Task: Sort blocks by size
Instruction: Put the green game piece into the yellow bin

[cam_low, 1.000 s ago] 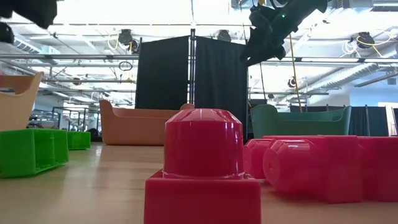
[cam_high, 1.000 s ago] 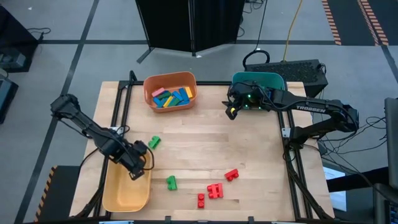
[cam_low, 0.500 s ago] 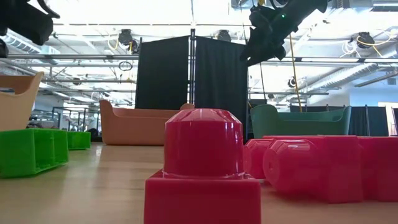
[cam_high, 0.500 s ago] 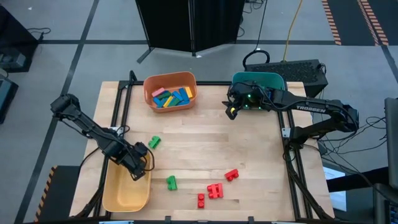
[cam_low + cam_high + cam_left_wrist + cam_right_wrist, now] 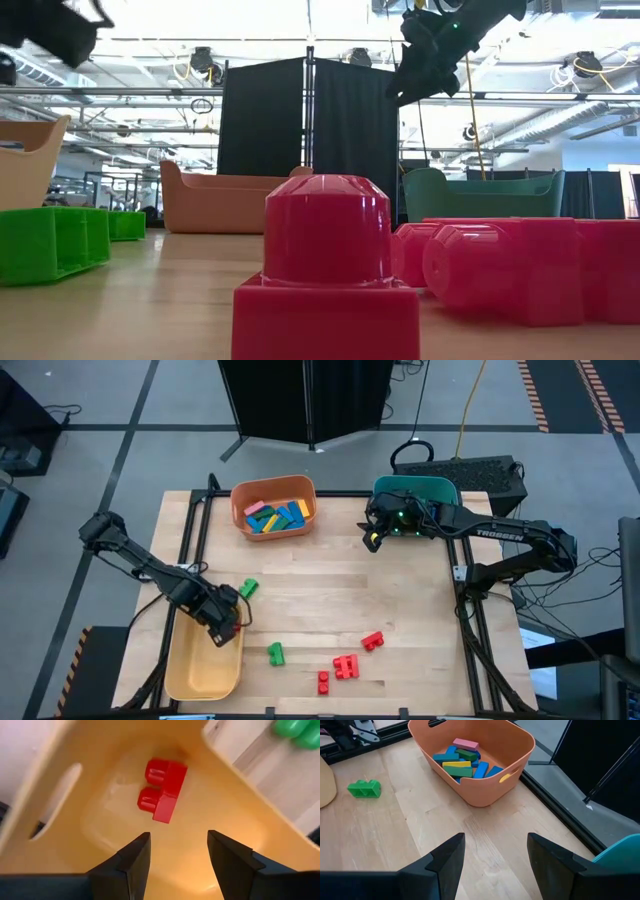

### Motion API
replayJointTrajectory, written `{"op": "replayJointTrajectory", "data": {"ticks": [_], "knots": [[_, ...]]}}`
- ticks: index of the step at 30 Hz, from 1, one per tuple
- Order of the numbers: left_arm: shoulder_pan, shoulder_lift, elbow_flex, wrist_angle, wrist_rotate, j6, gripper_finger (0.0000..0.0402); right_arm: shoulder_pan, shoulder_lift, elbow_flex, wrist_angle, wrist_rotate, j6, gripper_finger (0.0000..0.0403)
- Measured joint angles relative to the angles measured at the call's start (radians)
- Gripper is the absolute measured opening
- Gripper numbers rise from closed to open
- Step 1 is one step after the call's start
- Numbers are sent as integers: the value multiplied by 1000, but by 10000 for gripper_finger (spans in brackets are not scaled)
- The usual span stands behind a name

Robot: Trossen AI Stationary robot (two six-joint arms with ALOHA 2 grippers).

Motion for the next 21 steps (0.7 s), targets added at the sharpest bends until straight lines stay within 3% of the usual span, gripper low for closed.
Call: {"op": "replayJointTrajectory", "data": {"ticks": [11, 21], "knots": [[226, -79, 195, -228, -43, 68, 191, 0, 0, 0, 0, 0, 0, 201], [465, -17, 204, -231, -41, 196, 191, 0, 0, 0, -4, 0, 20, 201]]}}
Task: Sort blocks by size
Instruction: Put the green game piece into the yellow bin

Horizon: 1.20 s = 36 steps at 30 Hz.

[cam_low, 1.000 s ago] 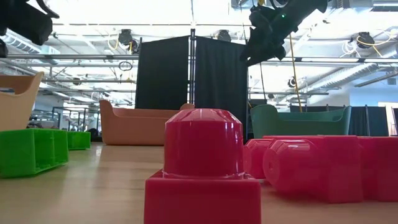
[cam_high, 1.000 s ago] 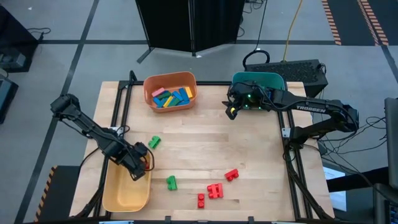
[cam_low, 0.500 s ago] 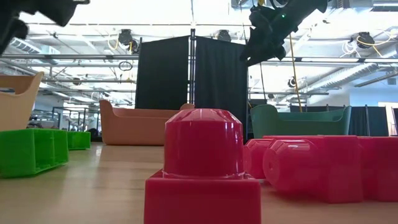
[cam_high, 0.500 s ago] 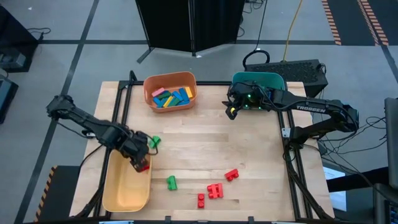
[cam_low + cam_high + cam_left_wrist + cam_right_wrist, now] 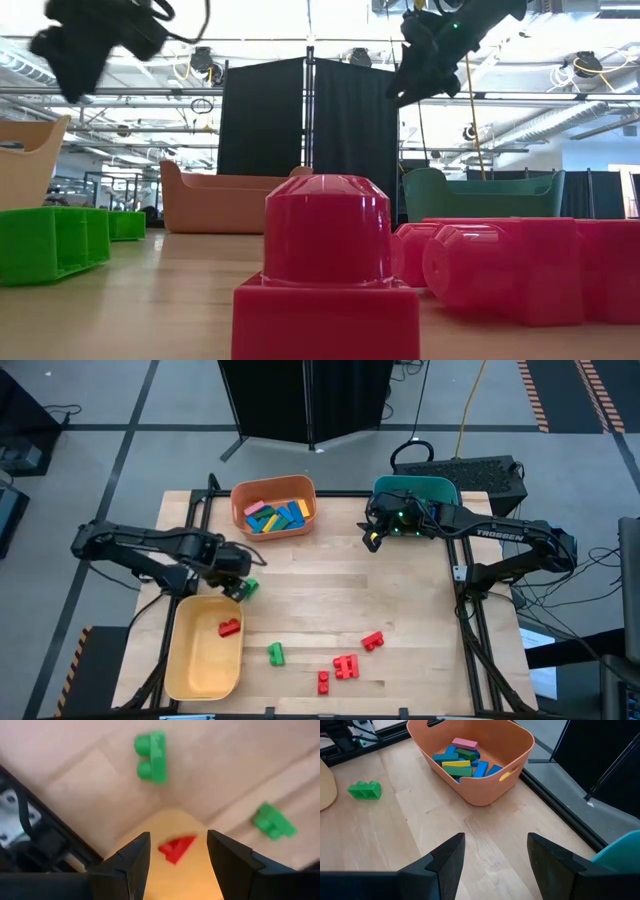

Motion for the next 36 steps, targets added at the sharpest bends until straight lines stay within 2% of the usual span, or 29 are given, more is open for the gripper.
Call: {"op": "replayJointTrajectory", "data": {"ticks": [9, 13, 17, 22, 27, 36], "knots": [[121, 151, 0, 118, -63, 204, 200, 0, 0, 0, -25, 0, 3, 201], [151, 223, -1, 202, -56, 265, 239, 0, 0, 0, -41, 0, 3, 201], [182, 279, -5, 215, -72, 272, 293, 7, 0, 0, -70, 1, 9, 201], [227, 276, -90, 270, -74, 269, 333, 21, 0, 0, -106, 5, 10, 201], [240, 227, -221, 395, -22, 290, 330, 27, 0, 0, -114, 5, 4, 201], [237, 224, -303, 475, -14, 289, 308, 26, 0, 0, -115, 5, -1, 201]]}}
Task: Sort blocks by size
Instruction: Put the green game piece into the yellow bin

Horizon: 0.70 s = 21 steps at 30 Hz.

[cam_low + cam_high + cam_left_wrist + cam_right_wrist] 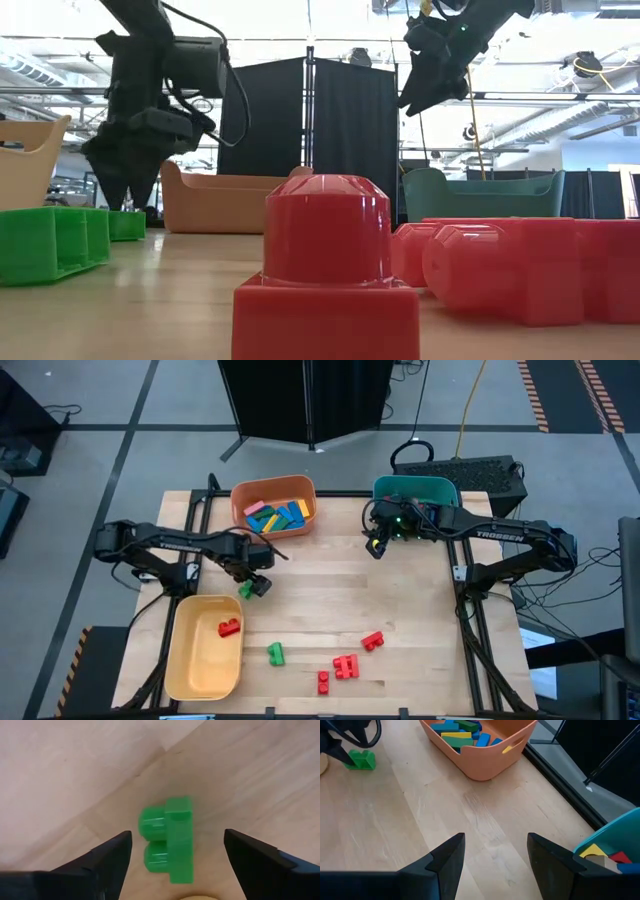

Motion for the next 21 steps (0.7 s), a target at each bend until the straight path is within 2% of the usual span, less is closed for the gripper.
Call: {"op": "replayJointTrajectory", "data": {"ticks": [14, 21], "knots": [[2, 9, -99, 115, 3, 8, 300, 0, 0, 0, 0, 0, 23, 201], [2, 9, -136, 187, 25, 2, 245, 0, 0, 0, 7, -1, 54, 201]]}}
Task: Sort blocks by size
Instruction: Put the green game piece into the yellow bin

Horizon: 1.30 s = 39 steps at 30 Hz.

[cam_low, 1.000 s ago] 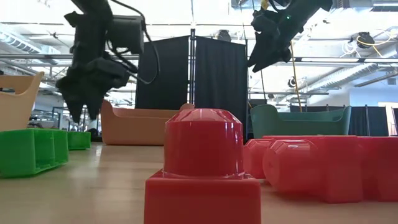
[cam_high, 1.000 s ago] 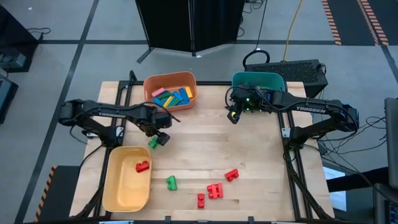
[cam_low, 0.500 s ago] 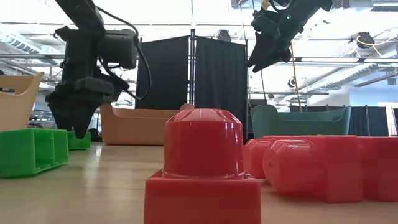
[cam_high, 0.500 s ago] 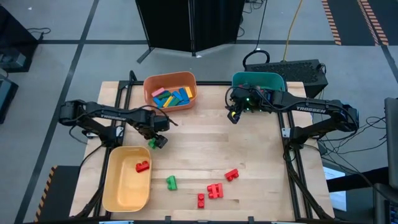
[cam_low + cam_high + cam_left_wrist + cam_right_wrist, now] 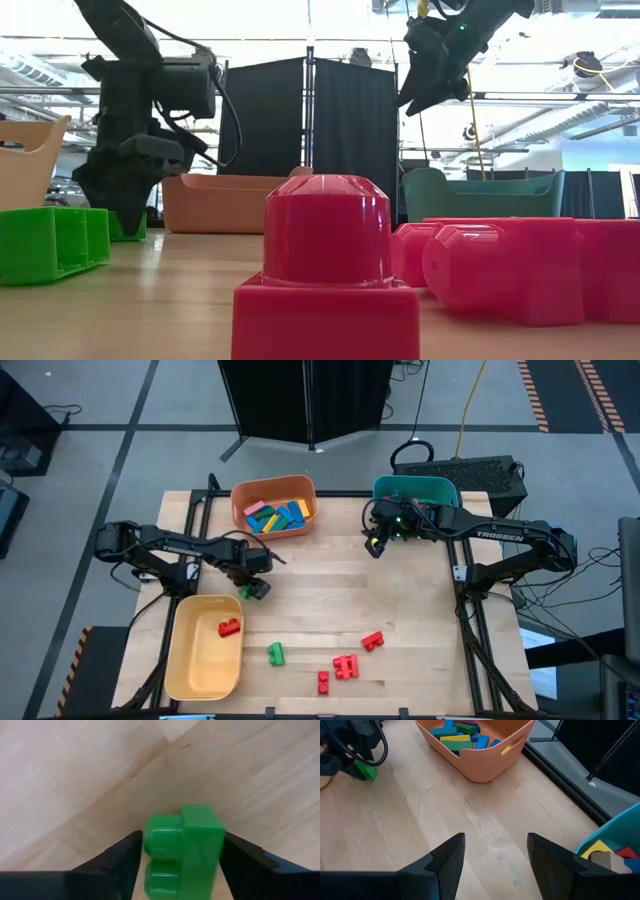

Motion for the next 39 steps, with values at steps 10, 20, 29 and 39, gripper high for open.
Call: {"op": "replayJointTrajectory", "data": {"ticks": [10, 20, 29, 39], "knots": [[0, -1, -9, 0, 3, 0, 161, 0, 0, 0, 1, 0, 37, 201], [0, 0, 68, -102, 36, 3, 160, 0, 0, 0, 3, 7, 51, 201], [0, 0, 266, -291, 16, 85, 160, 0, 0, 0, 34, 7, 51, 201], [-60, -40, 547, -514, -37, 9, 160, 27, 36, 1, 9, -10, 19, 201]]}}
